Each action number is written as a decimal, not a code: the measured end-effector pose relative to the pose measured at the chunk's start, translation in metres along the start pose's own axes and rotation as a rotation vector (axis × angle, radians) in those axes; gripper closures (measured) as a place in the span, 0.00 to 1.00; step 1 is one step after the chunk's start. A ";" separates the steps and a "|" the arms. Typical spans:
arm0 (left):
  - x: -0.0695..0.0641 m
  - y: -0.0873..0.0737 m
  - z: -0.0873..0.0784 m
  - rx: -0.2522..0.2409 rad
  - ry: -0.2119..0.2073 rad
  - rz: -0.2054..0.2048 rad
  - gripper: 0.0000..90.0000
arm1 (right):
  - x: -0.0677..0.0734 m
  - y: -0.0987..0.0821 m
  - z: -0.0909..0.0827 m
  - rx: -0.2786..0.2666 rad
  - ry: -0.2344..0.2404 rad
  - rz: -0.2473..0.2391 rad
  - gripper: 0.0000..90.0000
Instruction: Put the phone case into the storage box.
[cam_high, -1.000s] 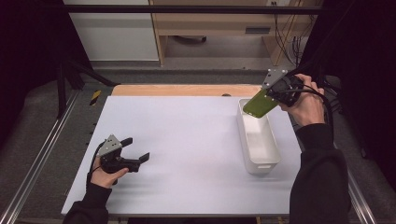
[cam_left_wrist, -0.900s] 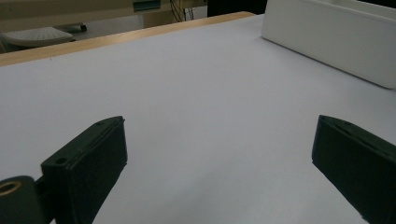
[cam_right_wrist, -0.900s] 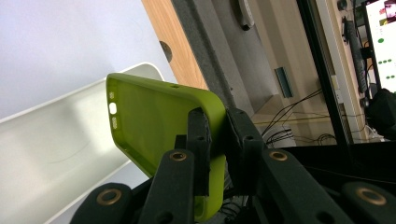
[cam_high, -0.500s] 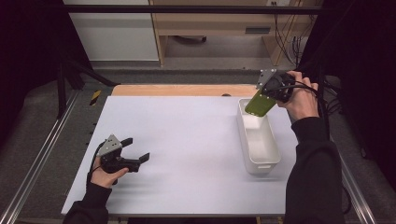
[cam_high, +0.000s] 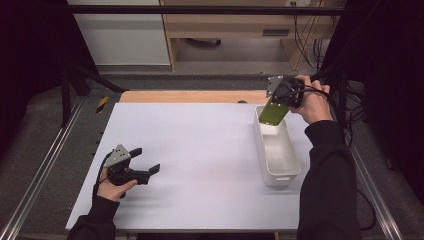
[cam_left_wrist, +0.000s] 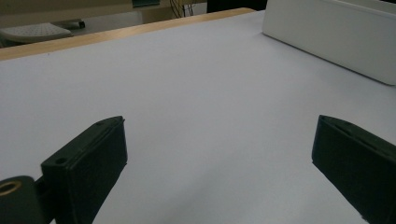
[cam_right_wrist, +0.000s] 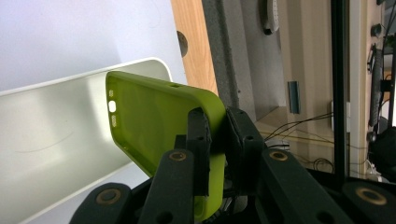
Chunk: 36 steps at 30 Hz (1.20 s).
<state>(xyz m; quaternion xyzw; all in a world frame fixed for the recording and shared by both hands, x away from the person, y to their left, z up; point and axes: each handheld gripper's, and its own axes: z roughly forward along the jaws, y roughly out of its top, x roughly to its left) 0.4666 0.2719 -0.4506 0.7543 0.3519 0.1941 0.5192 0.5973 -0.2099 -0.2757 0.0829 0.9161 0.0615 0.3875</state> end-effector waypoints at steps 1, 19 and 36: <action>0.000 0.000 0.000 0.000 0.000 0.001 0.03 | 0.000 0.001 0.002 0.005 0.004 -0.007 0.89; 0.001 -0.001 0.001 0.008 -0.001 0.002 0.03 | 0.000 0.007 0.030 0.022 0.026 -0.118 0.89; 0.004 -0.002 0.001 0.018 0.005 -0.001 0.03 | 0.000 0.014 0.056 0.032 0.052 -0.194 0.89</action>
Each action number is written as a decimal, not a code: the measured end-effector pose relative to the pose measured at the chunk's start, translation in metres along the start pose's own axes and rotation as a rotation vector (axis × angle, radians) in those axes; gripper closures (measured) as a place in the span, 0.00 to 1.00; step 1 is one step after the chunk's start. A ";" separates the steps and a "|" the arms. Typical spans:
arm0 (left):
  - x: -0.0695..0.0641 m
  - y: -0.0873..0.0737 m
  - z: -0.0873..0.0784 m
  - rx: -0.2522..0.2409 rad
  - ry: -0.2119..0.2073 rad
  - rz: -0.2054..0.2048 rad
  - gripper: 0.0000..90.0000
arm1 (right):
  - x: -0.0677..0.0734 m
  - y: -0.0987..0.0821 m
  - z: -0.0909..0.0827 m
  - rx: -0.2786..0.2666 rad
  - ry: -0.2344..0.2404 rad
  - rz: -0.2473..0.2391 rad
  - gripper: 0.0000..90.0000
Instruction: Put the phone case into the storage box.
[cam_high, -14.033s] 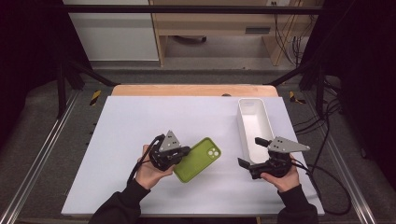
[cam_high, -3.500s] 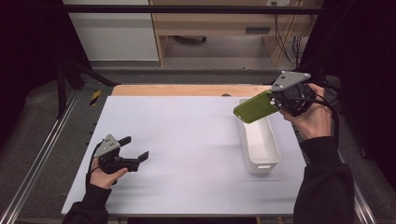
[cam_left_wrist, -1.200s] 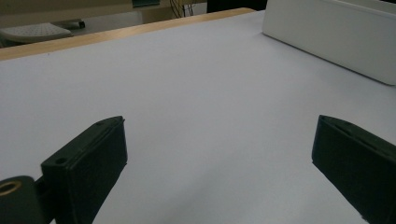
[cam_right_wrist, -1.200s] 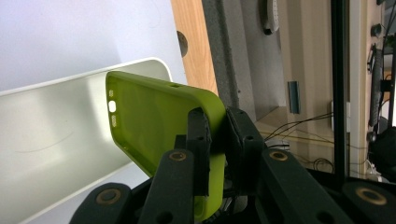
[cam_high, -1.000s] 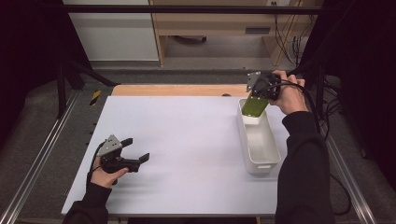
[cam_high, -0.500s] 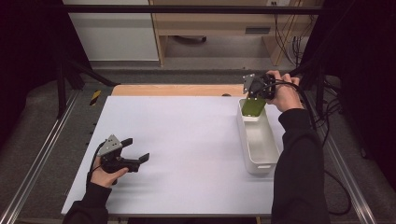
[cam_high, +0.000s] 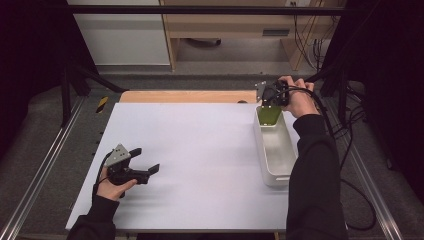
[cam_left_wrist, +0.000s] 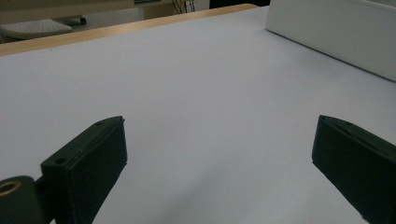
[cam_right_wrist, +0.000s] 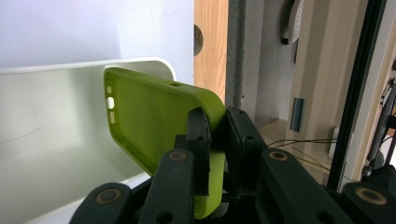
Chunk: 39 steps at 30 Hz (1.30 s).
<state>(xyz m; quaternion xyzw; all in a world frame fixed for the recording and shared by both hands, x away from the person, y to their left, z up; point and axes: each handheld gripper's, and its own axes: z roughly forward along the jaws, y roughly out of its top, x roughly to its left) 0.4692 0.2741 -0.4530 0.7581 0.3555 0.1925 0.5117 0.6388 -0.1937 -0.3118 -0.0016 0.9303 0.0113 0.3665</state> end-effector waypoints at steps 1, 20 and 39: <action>0.000 0.000 0.000 0.001 0.000 -0.001 0.03 | 0.000 0.001 0.001 -0.001 0.002 -0.007 0.89; 0.001 -0.001 0.001 0.003 0.001 0.000 0.03 | -0.001 0.005 0.019 0.017 0.006 -0.035 0.89; 0.001 -0.001 0.001 0.005 0.002 0.002 0.03 | -0.001 0.007 0.028 0.032 0.025 -0.026 0.89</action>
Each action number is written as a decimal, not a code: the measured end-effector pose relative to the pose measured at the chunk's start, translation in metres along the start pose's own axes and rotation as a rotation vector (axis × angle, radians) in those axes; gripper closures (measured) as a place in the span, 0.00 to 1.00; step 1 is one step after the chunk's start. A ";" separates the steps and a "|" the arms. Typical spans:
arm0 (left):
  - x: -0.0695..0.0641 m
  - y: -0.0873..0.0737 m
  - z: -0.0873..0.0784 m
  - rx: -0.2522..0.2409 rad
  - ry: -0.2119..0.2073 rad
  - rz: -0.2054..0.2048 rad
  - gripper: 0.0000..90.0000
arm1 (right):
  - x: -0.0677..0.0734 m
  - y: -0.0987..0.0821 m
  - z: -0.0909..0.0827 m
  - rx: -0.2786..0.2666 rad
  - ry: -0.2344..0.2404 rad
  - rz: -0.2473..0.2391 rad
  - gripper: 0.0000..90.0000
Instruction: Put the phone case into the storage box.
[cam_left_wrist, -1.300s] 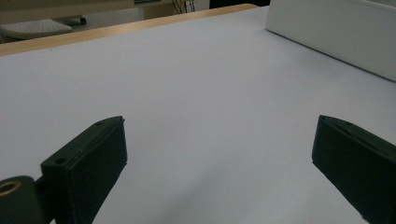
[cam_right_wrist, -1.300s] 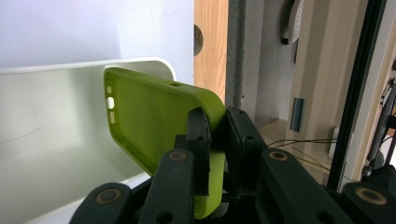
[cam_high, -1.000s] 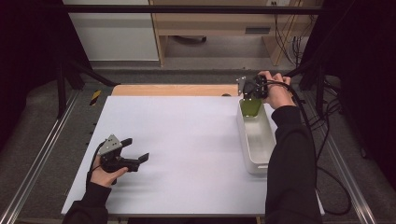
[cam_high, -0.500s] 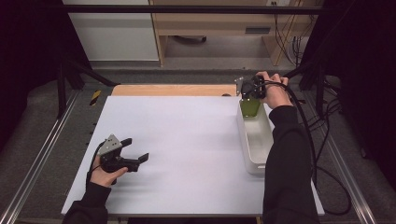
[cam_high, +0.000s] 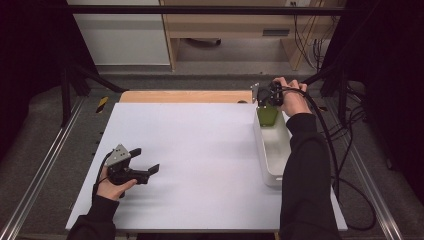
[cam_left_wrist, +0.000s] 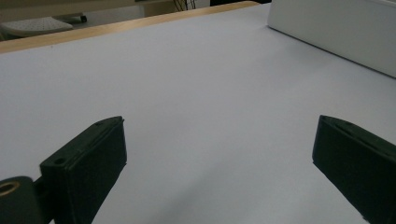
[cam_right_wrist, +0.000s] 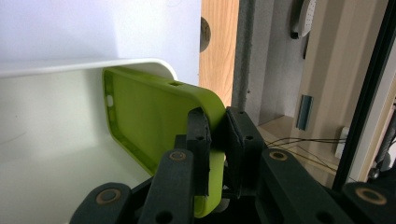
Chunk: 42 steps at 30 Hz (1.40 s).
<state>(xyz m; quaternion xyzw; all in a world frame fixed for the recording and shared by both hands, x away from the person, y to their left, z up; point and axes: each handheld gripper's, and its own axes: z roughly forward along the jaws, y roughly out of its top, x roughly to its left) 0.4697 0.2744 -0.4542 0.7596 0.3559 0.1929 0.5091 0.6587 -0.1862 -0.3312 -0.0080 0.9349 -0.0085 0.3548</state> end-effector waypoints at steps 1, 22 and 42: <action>0.000 0.000 0.000 0.000 -0.001 0.000 0.03 | 0.000 0.000 0.000 0.000 0.001 0.000 0.89; 0.000 0.001 -0.001 -0.010 -0.001 -0.002 0.03 | -0.005 -0.005 -0.023 -0.119 -0.002 0.148 0.61; -0.004 0.002 -0.002 -0.018 -0.019 -0.001 0.03 | 0.025 -0.012 -0.085 -0.382 -0.045 0.455 0.37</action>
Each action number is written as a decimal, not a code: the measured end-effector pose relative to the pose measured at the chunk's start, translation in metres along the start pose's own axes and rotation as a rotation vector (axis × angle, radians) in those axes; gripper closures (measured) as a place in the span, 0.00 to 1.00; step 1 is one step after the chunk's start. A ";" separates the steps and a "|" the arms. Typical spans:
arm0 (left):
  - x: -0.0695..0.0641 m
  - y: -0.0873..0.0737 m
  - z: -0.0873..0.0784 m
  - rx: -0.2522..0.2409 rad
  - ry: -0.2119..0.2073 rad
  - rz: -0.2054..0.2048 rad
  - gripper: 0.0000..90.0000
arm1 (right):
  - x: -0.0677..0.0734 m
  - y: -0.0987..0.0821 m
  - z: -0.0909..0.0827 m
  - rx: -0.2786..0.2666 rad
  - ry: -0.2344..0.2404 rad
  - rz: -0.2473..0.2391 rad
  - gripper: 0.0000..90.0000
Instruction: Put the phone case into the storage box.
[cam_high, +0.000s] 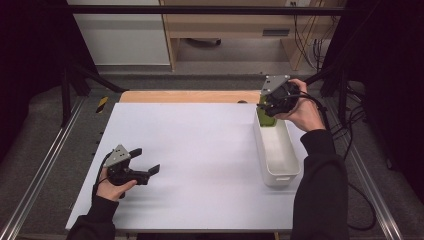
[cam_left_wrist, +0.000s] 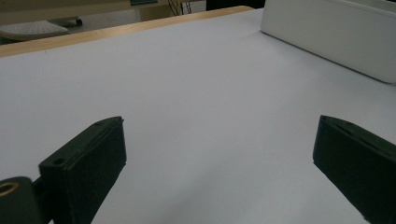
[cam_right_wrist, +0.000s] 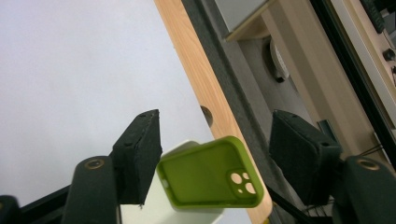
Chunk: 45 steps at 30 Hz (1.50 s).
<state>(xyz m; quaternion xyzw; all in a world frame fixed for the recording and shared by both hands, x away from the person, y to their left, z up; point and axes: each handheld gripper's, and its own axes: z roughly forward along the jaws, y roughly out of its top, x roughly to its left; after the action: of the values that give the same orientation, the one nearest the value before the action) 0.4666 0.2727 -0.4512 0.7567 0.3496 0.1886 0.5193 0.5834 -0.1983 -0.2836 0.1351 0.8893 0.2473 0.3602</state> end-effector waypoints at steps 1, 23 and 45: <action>0.000 0.000 0.000 0.000 -0.001 0.001 0.03 | 0.002 0.000 -0.003 -0.014 0.002 0.011 0.37; -0.003 0.002 -0.002 -0.025 -0.026 0.011 0.02 | 0.053 -0.004 -0.048 -0.313 -0.002 0.431 0.04; -0.007 0.004 -0.002 -0.035 -0.050 0.016 0.01 | 0.115 -0.082 -0.054 -0.430 0.064 0.647 0.01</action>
<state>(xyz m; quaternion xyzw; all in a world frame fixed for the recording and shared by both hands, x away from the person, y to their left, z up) 0.4617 0.2682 -0.4459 0.7547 0.3272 0.1800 0.5394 0.4594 -0.2373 -0.3604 0.3220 0.7396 0.5329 0.2556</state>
